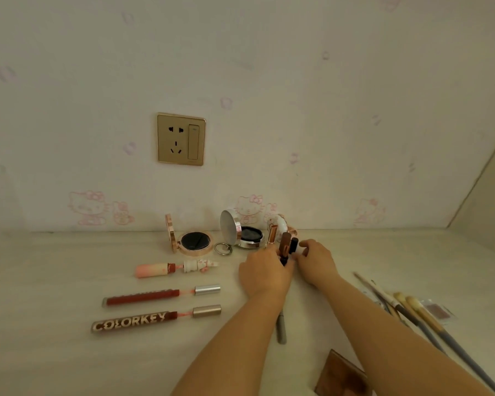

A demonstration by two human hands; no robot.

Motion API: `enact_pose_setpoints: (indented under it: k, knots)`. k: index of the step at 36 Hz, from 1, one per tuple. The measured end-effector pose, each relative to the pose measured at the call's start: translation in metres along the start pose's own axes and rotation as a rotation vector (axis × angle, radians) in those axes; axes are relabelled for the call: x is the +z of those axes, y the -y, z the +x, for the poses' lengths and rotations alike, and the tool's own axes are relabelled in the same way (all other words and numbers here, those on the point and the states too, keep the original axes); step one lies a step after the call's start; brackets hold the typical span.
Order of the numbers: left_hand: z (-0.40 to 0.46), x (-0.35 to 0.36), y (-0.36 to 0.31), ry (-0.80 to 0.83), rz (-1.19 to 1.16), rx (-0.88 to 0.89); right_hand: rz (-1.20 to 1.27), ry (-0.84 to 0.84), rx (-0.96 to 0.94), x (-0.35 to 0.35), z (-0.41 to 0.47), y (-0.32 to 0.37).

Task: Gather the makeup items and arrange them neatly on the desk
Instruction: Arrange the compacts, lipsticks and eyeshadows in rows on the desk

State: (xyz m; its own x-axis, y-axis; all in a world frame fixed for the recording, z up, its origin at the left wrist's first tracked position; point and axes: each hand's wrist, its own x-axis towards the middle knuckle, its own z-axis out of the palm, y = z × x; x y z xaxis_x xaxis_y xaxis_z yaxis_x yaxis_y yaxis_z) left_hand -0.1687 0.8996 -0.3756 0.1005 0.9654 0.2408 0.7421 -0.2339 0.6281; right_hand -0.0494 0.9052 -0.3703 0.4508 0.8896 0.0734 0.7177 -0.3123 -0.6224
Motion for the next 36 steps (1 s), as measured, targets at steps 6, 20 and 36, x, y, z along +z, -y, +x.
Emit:
enact_pose_setpoints:
  k: [6, 20, 36]
  knots:
    - [-0.026, -0.024, 0.007, -0.095, -0.194, -0.026, 0.116, -0.045, -0.046, -0.027, -0.053, 0.003]
    - [-0.125, -0.065, 0.032, -0.01, -0.227, 0.136, -0.16, 0.051, -0.295, -0.053, -0.207, -0.042]
    - [-0.172, -0.1, 0.052, 0.167, -0.482, 0.131, 0.32, 0.106, -0.259, -0.029, -0.222, 0.0]
